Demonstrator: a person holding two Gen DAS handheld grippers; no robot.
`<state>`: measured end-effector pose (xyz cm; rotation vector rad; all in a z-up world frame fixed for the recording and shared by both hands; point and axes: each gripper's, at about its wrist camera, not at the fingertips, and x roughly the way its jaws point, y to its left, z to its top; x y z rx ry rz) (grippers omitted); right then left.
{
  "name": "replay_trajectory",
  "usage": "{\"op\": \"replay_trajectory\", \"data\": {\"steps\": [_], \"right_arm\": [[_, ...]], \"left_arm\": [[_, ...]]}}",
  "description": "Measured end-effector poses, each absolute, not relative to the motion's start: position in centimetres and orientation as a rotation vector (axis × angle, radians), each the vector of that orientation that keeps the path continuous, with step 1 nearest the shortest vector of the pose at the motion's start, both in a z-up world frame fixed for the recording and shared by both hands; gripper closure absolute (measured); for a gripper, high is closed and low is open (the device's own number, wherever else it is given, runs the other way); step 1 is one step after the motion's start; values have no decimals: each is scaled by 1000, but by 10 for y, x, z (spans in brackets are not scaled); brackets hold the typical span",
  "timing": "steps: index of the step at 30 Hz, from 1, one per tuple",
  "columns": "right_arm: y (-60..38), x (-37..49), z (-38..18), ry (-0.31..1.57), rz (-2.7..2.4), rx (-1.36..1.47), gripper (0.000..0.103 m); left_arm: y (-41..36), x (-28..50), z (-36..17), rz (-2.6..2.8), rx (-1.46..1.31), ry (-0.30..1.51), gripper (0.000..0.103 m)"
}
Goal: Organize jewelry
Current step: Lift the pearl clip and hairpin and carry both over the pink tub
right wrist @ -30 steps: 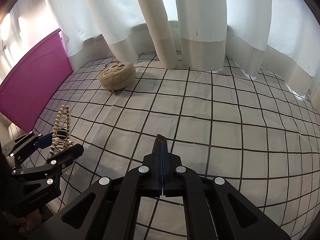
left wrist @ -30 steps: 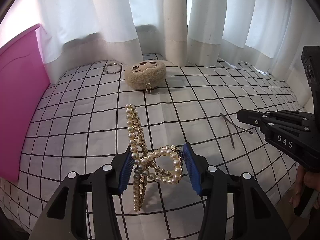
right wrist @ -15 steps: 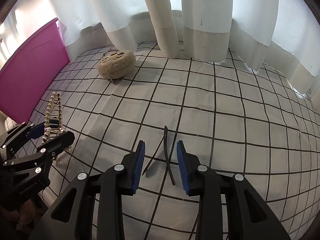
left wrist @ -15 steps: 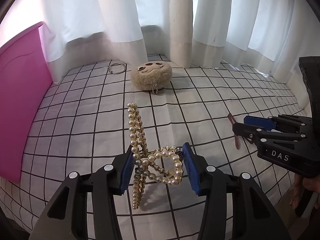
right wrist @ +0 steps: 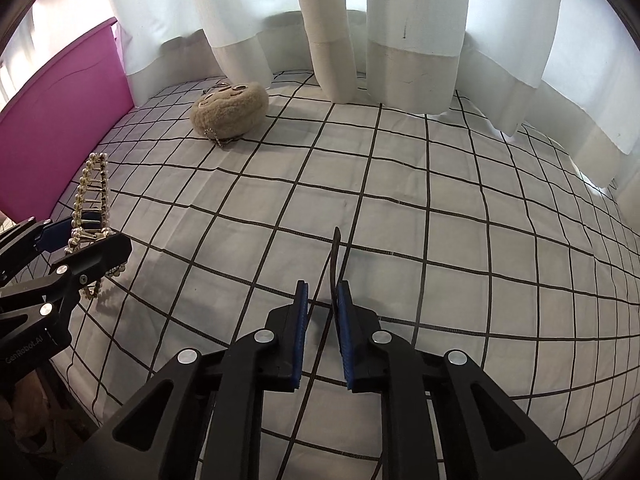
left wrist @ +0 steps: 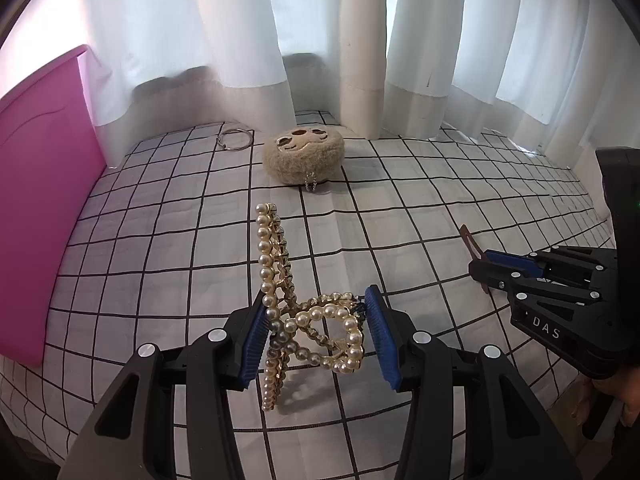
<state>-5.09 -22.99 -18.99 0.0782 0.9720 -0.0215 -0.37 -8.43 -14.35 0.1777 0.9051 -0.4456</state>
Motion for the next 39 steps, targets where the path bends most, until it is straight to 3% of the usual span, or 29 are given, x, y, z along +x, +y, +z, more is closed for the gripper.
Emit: {"op": "replay_trajectory", "data": {"steps": [8,21,32,39], "right_arm": [[-242,-53,-167,939,12,199,89],[-202,-38,-82,798,99,111,89],[-113,15,11,609,277,27,89],[-35,56,47,541,418,-35,89]], "left_arm": [[-82,-1,-119,-450,160,876,58],[-46,12,-36,-398,113,747,58],[45,44,50,-229,45,607,58],[116,67,78,-76,37,567,58]]}}
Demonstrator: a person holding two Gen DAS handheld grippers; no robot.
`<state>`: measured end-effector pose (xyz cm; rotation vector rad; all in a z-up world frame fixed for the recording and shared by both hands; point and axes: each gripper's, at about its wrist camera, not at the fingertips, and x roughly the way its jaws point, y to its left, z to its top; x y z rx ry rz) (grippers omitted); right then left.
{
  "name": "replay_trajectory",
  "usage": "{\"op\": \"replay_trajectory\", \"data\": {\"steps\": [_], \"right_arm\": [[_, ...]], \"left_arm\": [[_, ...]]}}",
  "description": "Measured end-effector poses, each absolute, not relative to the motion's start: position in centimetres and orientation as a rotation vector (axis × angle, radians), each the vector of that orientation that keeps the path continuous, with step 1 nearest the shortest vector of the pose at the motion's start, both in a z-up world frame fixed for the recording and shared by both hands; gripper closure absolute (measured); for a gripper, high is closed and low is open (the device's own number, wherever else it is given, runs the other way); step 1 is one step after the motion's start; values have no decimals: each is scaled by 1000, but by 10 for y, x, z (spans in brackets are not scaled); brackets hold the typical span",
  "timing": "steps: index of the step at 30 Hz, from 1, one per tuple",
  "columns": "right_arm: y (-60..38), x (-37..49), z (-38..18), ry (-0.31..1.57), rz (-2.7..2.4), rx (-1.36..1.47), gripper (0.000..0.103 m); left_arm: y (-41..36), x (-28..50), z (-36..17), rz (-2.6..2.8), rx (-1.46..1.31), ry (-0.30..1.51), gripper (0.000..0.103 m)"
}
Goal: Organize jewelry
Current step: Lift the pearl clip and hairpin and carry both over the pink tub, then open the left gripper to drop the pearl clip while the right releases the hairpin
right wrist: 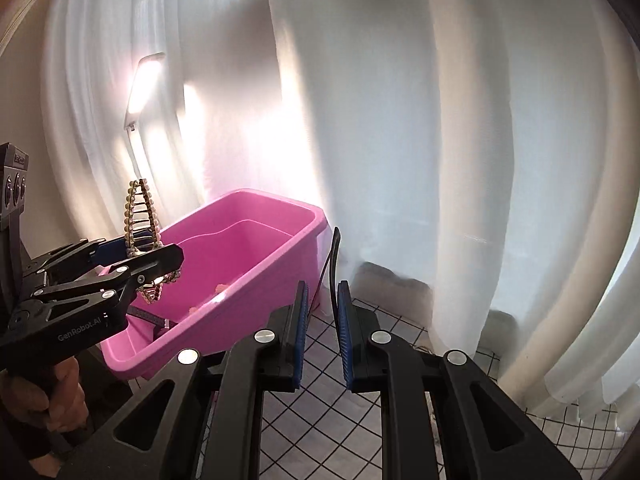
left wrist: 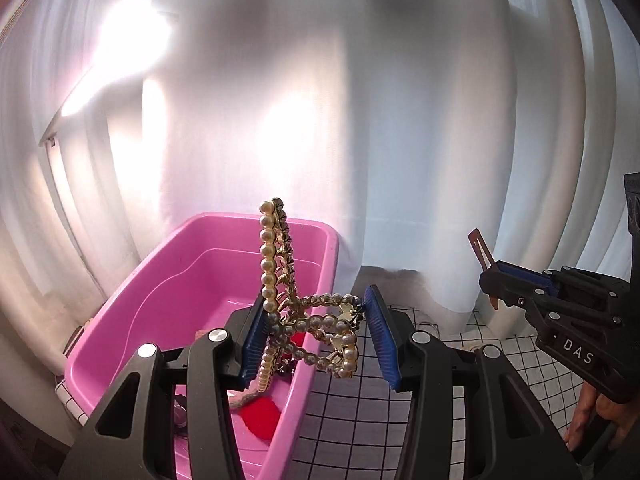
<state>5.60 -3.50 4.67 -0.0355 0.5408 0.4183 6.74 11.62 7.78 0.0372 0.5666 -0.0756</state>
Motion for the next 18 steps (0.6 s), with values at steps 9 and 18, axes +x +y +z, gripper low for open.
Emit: {"op": "replay_trajectory", "data": {"steps": [9,18], "right_arm": [[64,98,56,564,583,-102,89],[136,141,23,721,642,-153,89]], "left_arm": [[201,84,73,87,-20,602,58],[257,99,21,203,-98,803,57]]}}
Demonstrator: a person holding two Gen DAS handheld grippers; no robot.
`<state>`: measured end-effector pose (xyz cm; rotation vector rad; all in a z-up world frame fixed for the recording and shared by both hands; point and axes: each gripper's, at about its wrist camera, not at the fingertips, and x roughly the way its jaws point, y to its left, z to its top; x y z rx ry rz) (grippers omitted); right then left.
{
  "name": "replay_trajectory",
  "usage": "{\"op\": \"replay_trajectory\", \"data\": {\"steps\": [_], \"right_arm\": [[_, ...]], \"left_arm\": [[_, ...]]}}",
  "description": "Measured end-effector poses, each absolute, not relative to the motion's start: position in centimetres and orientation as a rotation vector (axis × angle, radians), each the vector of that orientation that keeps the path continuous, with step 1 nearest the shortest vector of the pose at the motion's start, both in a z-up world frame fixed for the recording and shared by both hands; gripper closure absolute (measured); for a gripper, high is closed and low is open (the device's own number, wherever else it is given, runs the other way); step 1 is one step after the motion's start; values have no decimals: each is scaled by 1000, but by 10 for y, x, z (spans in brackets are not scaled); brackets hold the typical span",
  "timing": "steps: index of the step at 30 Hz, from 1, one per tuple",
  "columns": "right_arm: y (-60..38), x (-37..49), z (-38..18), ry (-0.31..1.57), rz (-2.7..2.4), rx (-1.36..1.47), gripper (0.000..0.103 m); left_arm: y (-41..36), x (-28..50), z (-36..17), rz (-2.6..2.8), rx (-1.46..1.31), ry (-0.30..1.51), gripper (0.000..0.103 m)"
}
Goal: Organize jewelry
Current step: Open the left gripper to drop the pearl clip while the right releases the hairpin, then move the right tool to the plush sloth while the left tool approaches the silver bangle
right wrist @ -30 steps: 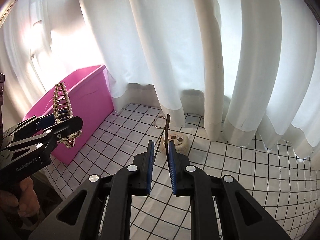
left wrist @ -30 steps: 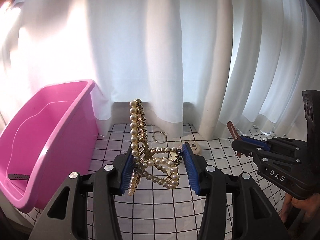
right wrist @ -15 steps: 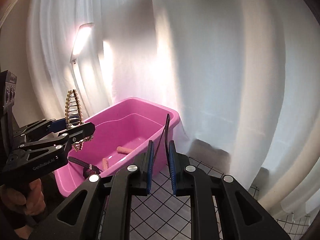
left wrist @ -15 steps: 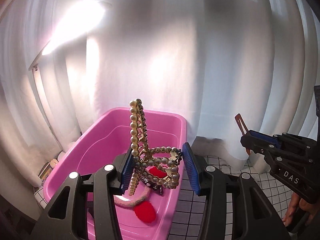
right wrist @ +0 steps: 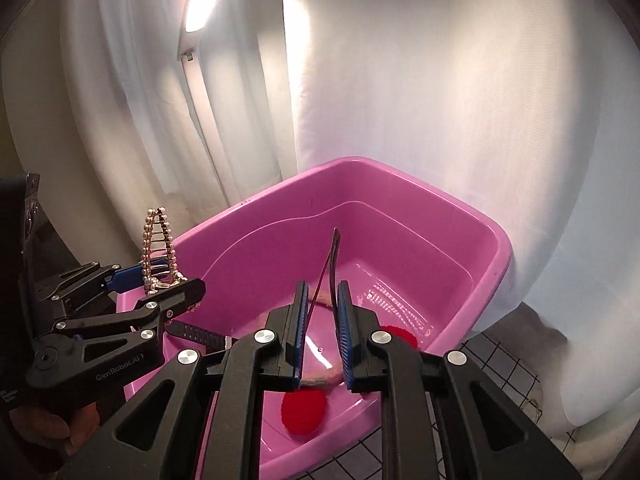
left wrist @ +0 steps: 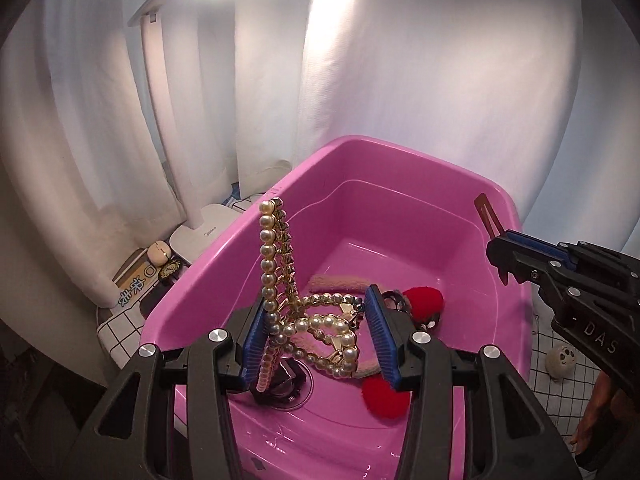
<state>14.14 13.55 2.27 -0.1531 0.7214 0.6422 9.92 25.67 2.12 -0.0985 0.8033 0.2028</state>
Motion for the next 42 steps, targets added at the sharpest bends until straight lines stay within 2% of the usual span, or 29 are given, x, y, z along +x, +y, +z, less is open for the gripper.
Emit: {"op": "replay_trajectory", "data": {"steps": [4,6,7,8,9,10,11,18,22,30,42], "right_arm": [[152,156,8,788,618,-186,87],[156,160,2,804,588,-209,82],[157,161,0,814,577,-216,81],[157,163,-2,826,570,-219,75],[158,164,-2,827,559,-222,64],[158,163,-2,819,546,-226,58],[158,162,0,808,540,-227,54],[150,154,11,752,494,-221,53],[135,143,19,730,483,-179,51],[86,88,26,659,469,-92,42],[-71,10,-28,736,132,51,40]], "left_arm": [[268,104,7,223,-107,868,57],[270,104,6,230,-115,872,54],[270,103,9,241,-102,862,45],[269,102,12,252,-83,847,39],[268,100,16,261,-64,827,23],[266,99,20,266,-47,805,15],[265,97,23,266,-34,787,15],[267,94,29,280,-33,780,15],[265,88,34,280,-40,768,10],[243,62,52,220,-82,730,8],[115,49,63,-122,-54,690,7]]}}
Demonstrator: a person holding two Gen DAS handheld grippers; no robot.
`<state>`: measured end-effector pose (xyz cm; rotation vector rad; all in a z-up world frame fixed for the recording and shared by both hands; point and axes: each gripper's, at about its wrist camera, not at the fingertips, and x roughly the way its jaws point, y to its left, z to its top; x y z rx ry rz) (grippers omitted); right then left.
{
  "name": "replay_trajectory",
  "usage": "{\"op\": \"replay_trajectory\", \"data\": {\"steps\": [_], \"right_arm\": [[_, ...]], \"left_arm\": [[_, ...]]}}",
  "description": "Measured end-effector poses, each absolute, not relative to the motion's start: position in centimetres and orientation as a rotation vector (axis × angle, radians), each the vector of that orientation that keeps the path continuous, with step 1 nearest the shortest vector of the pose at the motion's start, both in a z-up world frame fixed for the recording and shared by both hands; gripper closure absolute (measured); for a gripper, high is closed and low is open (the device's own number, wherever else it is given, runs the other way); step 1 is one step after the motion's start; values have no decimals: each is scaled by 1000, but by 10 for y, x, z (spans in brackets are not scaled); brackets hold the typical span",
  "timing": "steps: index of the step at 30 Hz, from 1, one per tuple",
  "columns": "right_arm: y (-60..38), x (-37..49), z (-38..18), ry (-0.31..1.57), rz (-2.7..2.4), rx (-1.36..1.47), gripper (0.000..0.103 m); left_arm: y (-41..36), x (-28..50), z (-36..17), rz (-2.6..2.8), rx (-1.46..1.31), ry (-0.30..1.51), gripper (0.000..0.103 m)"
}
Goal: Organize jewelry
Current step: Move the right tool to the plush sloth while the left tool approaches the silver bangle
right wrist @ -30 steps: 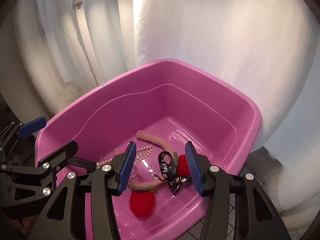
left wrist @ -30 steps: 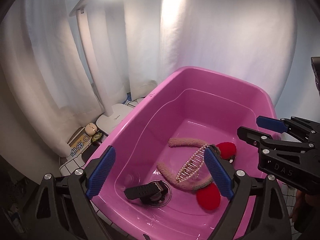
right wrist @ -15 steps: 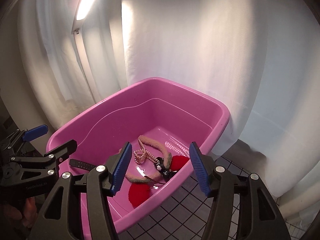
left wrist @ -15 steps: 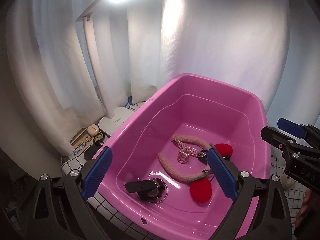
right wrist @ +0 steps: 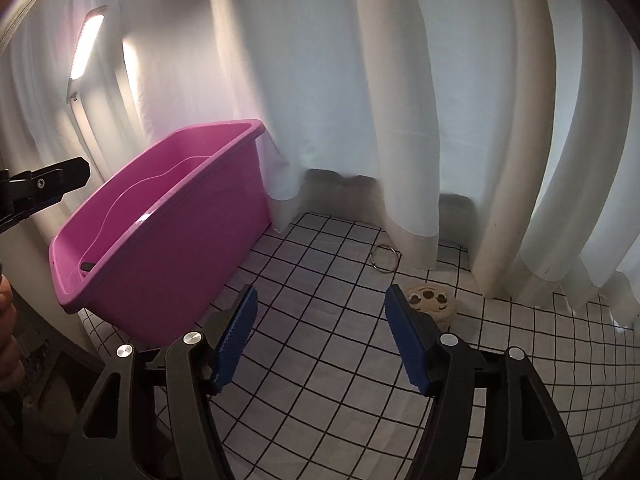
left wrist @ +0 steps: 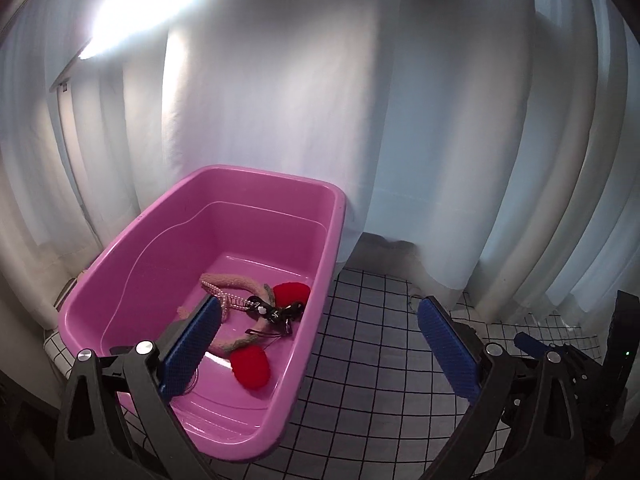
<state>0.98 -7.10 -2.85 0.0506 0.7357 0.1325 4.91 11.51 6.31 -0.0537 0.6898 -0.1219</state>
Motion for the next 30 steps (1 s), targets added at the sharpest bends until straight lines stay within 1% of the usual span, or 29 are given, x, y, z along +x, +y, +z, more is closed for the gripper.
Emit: {"op": "replay_trajectory", "data": {"steps": [2,3,10,14,20,30], "right_arm": [[-97,2,-36,749,67,81,38],[-109,-1,-40,755,37,97,35],[-154,9,-81,822,-61,166,35],[-153,35,-106,859,-50,171,35],[-146,72,-139,877,-44,188,35],[-137,112,-178,893,-133,152,35]], "left_arm": [[87,56,56,-181,-30,708,7],[73,61,52,-207,-20,717,7],[5,103,-12,-271,31,834,7],[-9,135,-57,-248,36,916,7],[-18,173,-106,-195,79,964,6],[-23,217,-146,-189,68,994,6]]}}
